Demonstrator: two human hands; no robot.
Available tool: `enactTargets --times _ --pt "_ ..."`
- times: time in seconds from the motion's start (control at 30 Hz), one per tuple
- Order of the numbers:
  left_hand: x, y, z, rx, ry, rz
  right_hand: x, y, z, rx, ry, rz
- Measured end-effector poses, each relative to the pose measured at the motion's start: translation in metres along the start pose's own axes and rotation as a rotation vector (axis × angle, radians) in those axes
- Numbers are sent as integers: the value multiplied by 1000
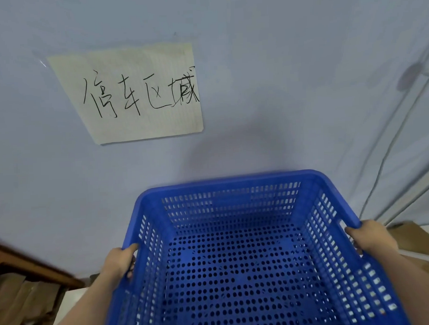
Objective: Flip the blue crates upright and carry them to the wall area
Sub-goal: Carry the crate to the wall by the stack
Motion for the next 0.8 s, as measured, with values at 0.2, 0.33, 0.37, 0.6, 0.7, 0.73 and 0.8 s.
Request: enactTargets --times 0.2,0.33,0.37,0.6,0.7,0.73,0.8 --pt "9 -2 -11 11 -21 5 -10 1 -4 11 0 -26" --pt "13 0 -9 15 -32 -2 -12 3 -2 16 -8 -16" --pt "12 0 -7 16 -32 -7 -9 4 -1 12 -11 -16" --pt "15 8 6 38 -46 0 -5 7 7 1 12 -51" --pt "23 13 4 36 -49 2 -9 9 4 13 26 -57" --pt "23 11 3 24 -41 -1 -10 7 1 9 26 -51" --pt "17 4 -2 1 -21 0 -9 2 -4 2 23 -32"
Point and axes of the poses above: each hand's wrist, its own z-axis away from the middle knuckle, its own y-axis out of the back of the hand, x = y × z, the point moved 8 cm from there along -z, towards the middle knuckle, and after that the axes turned 11 degrees about -z, right-handed, at the moved point
